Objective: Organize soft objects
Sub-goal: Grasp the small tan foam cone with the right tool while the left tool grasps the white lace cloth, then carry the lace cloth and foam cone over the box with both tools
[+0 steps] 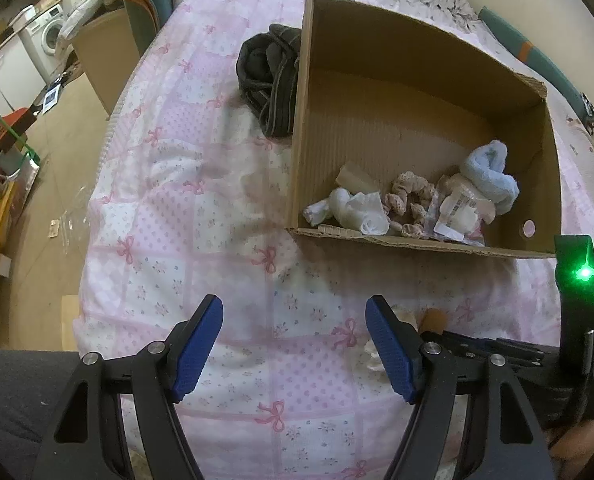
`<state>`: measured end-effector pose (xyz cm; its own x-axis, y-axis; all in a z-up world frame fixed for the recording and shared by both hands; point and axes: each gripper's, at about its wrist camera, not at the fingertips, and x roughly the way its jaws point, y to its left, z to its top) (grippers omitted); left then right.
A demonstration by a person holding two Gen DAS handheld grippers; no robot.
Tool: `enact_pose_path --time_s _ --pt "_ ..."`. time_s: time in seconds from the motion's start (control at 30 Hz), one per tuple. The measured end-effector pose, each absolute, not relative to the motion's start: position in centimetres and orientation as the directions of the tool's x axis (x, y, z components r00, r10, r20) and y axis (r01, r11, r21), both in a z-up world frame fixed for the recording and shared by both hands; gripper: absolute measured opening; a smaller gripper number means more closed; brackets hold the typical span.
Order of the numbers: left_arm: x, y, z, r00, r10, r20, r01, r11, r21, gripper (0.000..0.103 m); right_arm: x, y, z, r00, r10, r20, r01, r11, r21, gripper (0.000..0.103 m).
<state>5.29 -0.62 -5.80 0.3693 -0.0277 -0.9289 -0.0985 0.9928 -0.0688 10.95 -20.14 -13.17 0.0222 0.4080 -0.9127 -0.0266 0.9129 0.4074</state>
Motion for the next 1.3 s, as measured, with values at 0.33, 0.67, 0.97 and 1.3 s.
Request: enact_pose_path --time_s 0.33,0.67,0.97,1.3 --pt "5.5 -2.8 -7.6 0.319 -0.072 -0.945 -0.029 0.996 -0.086 0.071 10.5 -20.5 -10.3 0.108 0.431 -0.896 -0.055 0.902 0.427 0.005" --pt "5.8 -8.3 -11.0 0.244 -0.085 -0.966 0.150 0.987 -0.049 0.071 9.2 -23.6 -7.8 0.203 0.369 -0.907 0.025 0.924 0.382 0.006" --pt "6.6 -8.8 -13.2 0.177 -0.083 -0.981 0.185 0.982 -0.050 0.030 8.6 -25.1 -7.6 0.215 0.371 -0.903 0.042 0.921 0.388 0.005" --pt "6.0 -7.1 -11.6 0.232 -0.059 -0.971 0.162 0.987 -0.021 0.017 8.5 -24.6 -7.5 0.212 0.403 -0.890 0.015 0.910 0.415 0.006"
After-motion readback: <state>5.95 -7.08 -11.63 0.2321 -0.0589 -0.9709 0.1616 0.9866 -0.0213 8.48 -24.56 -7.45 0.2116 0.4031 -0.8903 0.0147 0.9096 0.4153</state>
